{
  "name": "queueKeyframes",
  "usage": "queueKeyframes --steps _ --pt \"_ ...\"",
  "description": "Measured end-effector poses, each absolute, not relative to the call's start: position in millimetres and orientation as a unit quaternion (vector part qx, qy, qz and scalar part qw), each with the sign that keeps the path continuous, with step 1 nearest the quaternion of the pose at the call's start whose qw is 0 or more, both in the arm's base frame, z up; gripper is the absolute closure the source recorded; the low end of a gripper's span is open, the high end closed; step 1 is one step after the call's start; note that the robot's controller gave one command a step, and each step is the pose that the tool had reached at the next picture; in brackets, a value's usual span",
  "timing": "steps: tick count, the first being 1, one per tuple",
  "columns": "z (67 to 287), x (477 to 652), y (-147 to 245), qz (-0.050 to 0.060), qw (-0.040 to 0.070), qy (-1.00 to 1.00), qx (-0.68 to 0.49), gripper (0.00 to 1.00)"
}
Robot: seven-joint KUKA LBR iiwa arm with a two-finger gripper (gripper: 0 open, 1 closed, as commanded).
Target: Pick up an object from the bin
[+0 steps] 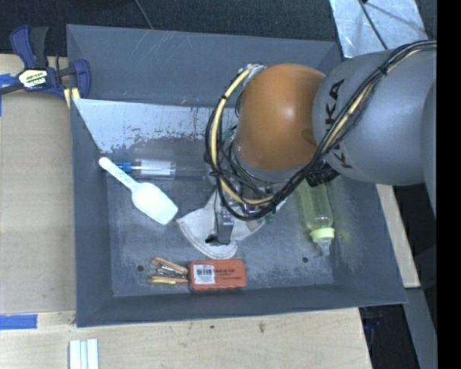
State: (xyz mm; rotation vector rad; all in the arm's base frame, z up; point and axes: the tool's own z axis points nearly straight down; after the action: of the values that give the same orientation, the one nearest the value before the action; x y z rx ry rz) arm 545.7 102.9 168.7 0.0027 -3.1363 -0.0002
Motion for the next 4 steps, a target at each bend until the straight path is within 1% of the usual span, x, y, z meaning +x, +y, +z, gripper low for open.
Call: queueKeyframes --steps 1,2,3,4 --pt "173.3 547.6 102.4 0.0 -0.002 -1.0 0.0 0.0" --pt "135.4 566.6 95.7 0.0 -0.006 -0.993 0.122 0.0" --pt "88.0 589.1 86.1 0.0 -0.003 -0.985 0.172 0.0" --pt "77.9 595.7 71.6 0.0 -0.003 -0.986 0.169 0.0"
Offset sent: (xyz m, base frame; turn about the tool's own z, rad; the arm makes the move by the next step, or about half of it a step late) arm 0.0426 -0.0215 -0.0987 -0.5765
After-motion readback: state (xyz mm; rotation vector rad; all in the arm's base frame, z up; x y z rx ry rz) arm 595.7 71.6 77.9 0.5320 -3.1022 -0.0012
